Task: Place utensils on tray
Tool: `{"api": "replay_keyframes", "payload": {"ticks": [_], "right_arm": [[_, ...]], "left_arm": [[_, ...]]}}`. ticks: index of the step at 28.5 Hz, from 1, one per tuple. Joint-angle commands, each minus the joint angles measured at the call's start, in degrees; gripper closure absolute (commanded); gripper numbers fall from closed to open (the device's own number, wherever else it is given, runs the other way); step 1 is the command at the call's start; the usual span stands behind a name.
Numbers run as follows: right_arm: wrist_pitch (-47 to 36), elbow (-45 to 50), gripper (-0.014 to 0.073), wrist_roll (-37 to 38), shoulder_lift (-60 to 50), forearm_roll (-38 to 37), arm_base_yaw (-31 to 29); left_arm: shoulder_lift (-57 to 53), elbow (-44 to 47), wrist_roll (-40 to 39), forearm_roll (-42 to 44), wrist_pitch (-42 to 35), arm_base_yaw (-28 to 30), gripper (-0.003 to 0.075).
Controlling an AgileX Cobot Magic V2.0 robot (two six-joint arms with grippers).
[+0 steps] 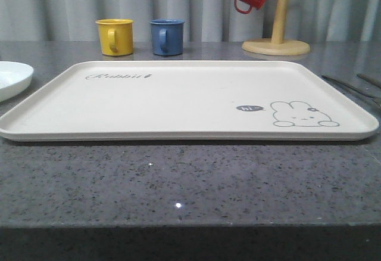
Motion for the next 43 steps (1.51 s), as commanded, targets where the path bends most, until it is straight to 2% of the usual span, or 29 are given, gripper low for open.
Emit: {"api": "replay_keyframes", "payload": {"ticks": [1,4,5,7,14,20,23,28,34,38,43], "right_arm": [[-5.1,-2.2,0.0398,-0.5,0.8,0.0,-0.2],[-5.0,-2.2,0.0154,-0.5,0.8,0.0,-0.2],[-5.0,-2.1,0.0095,-0.5,0.8,0.0,-0.2],[-5.0,-2.1,0.0042,-0.5,0.8,0.0,-0.2],[-4.9,-2.0,0.0045,-0.5,0.8,0.0,-0.2],[-4.9,-2.0,0.0045,-0.5,0.8,0.0,-0.2],[-4.9,-2.0,0.0045,-0.5,0.8,0.0,-0.2],[-4.6,-2.0,0.0045,-0.5,0.8,0.0,-0.2],[-4.6,-2.0,0.0045,-0.5,0.8,0.0,-0.2],[-4.6,-2.0,0.0045,-0.5,0.8,0.0,-0.2],[-4.6,-2.0,0.0045,-0.5,0.8,0.0,-0.2]], "left_arm": [[0.6,-2.3,-0.4,-1.4,-5.4,0.1,0.052],[0.6,-2.3,-0.4,-1.4,-5.3,0.1,0.0241],[0.6,-2.3,-0.4,-1.4,-5.3,0.1,0.0171],[0.6,-2.3,-0.4,-1.4,-5.3,0.1,0.0126],[1.3,-2.3,-0.4,-1.5,-5.8,0.1,0.0188],[7.4,-4.4,-0.3,-4.2,-3.8,-1.9,0.0225],[13.9,-9.7,1.3,-3.6,2.1,-6.4,0.0225],[28.6,-22.6,5.3,-2.3,19.8,-13.9,0.0225],[46.5,-38.2,5.7,-2.2,39.6,-15.0,0.0225],[55.5,-44.2,5.8,-2.2,46.3,-15.0,0.0225],[62.1,-46.5,5.8,-2.2,48.3,-15.0,0.0226]]}}
